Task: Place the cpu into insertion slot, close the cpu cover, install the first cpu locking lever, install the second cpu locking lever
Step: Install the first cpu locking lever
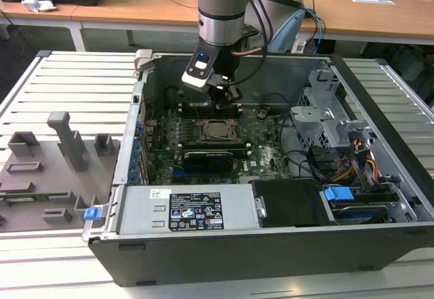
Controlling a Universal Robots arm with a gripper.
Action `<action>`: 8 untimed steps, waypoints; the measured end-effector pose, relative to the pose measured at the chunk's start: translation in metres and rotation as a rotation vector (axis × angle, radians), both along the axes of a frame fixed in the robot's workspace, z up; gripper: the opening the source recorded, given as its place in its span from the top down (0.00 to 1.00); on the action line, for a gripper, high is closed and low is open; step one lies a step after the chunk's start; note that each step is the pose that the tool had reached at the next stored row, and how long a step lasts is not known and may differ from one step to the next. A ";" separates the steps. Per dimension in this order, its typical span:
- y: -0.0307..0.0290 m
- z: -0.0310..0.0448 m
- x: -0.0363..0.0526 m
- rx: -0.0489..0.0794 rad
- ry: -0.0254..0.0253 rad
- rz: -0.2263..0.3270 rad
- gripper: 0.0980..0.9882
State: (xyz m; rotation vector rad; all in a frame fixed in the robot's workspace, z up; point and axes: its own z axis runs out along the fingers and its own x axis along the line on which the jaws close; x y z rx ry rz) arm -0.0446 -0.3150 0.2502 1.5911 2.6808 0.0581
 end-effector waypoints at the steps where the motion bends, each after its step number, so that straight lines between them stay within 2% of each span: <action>1: 0.0000 0.0000 0.0000 0.000 0.0000 0.007 0.99; 8: 0.0000 0.0000 0.0000 0.000 0.0000 0.051 0.99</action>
